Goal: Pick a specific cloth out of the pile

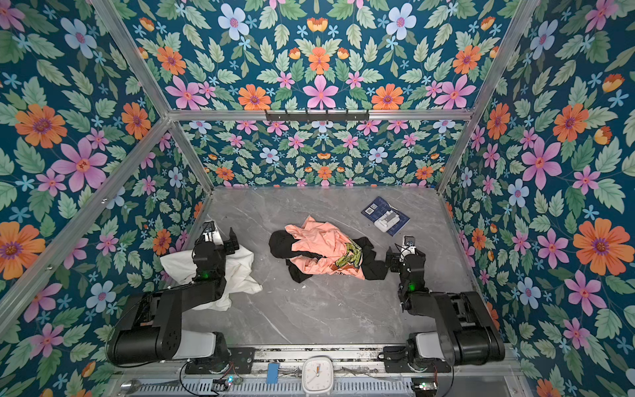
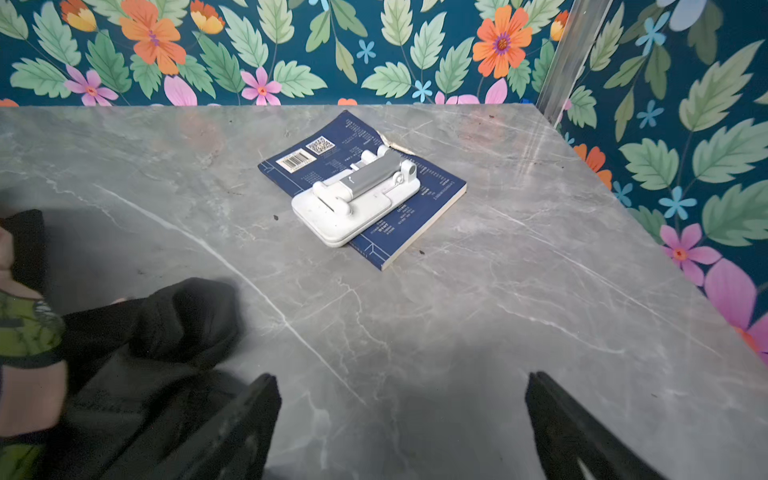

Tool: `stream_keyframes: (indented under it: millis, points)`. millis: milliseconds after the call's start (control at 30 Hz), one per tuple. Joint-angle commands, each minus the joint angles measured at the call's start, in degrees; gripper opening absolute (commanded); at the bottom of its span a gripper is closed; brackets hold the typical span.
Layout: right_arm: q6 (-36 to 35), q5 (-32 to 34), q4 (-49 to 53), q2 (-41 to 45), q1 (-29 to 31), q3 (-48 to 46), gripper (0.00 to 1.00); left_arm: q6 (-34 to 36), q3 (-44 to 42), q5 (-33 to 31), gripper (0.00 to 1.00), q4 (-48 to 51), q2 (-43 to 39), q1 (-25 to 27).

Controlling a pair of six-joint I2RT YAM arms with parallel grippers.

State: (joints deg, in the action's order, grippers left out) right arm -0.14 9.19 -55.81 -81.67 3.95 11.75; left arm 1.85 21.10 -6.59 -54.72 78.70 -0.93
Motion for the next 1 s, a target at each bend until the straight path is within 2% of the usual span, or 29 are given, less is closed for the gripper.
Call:
stream_keyframes:
  millis: [0,67,167,200,300,400,433,467,500,567,633,967]
  points:
    - [-0.35,0.17,-6.31,-1.72,0.0,1.42,0.93,0.44,-1.48,5.63,0.87,5.74,-3.6,0.91]
    - [1.07,-2.55,-0.5,-0.93,-2.0,3.38,0.94,0.65,-4.22,6.04,0.87,8.85,-5.74,1.12]
    - [1.64,-3.74,0.88,-0.84,-2.88,3.97,0.99,0.77,-8.48,1.99,0.9,-0.19,-3.97,0.93]
    - [1.66,-3.58,0.38,-0.96,-2.89,3.86,0.99,0.65,-8.2,3.23,0.9,-2.52,-2.5,0.56]
    - [1.67,-3.23,0.69,-0.86,-2.89,3.98,0.99,-3.16,-6.14,4.69,0.88,-12.02,5.98,0.12]
    - [2.7,-1.61,3.0,-0.87,-2.89,5.04,0.99,-2.18,-6.62,4.63,0.89,-22.87,14.88,0.84]
    - [2.69,-1.57,2.84,-0.88,-2.85,5.03,0.99,-2.89,-5.35,3.65,0.94,-16.07,12.83,0.84]
    - [2.66,-1.46,2.77,-0.86,-2.85,4.99,0.99,-2.95,-4.06,2.76,0.99,-13.46,12.95,0.91]
    - [2.69,-1.5,2.74,-0.9,-2.88,4.97,0.99,-2.83,-5.06,3.05,1.0,-18.32,14.19,0.86]
    - [2.71,-1.54,3.08,-0.94,-2.89,5.18,0.99,-2.88,-4.94,2.75,1.0,-15.65,13.16,1.01]
    - [2.69,-1.54,3.08,-0.9,-2.88,5.17,0.99,-2.73,-5.25,2.54,1.0,-18.77,14.15,0.93]
    - [2.71,-1.7,3.23,-0.95,-2.89,5.22,0.99,-2.15,-4.05,3.49,1.0,-16.06,14.19,1.21]
